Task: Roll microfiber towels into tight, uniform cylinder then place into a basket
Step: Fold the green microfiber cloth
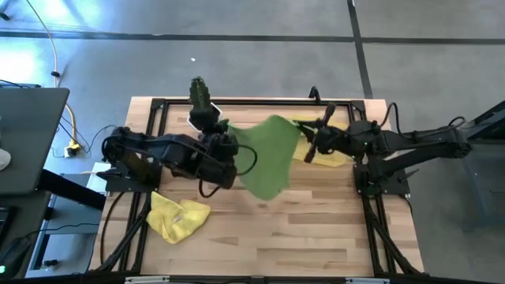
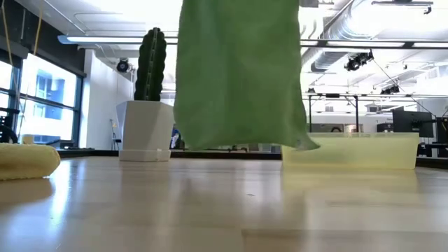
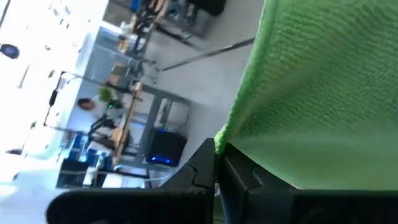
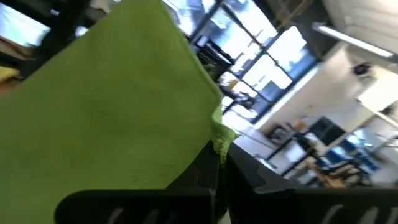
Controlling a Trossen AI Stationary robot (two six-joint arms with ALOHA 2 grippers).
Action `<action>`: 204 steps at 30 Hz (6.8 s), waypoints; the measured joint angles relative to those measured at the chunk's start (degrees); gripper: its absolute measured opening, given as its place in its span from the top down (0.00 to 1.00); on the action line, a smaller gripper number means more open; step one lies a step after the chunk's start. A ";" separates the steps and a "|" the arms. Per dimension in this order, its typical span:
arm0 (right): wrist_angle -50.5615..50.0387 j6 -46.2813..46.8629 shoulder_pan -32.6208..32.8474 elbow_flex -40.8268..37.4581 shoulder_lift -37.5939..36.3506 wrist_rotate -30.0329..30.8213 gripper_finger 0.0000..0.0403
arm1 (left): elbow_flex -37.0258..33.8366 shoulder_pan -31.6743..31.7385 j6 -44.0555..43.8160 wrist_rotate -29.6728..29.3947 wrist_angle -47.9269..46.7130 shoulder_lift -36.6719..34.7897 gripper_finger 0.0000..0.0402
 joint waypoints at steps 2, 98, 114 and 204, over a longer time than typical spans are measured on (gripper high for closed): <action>2.18 -1.68 -1.65 0.00 0.58 -0.03 1.00 | 0.00 0.98 -0.04 0.16 -0.13 0.11 1.00; -16.53 64.86 13.34 -22.14 18.18 -3.31 0.84 | -21.57 9.70 -12.65 47.25 21.27 24.15 1.00; -17.70 64.92 12.29 -21.85 16.12 -2.81 0.58 | -21.57 12.49 -12.18 46.75 22.24 24.13 1.00; -14.92 56.94 8.91 -26.27 17.09 -2.05 0.99 | -18.88 15.44 -9.70 34.12 26.74 26.51 0.99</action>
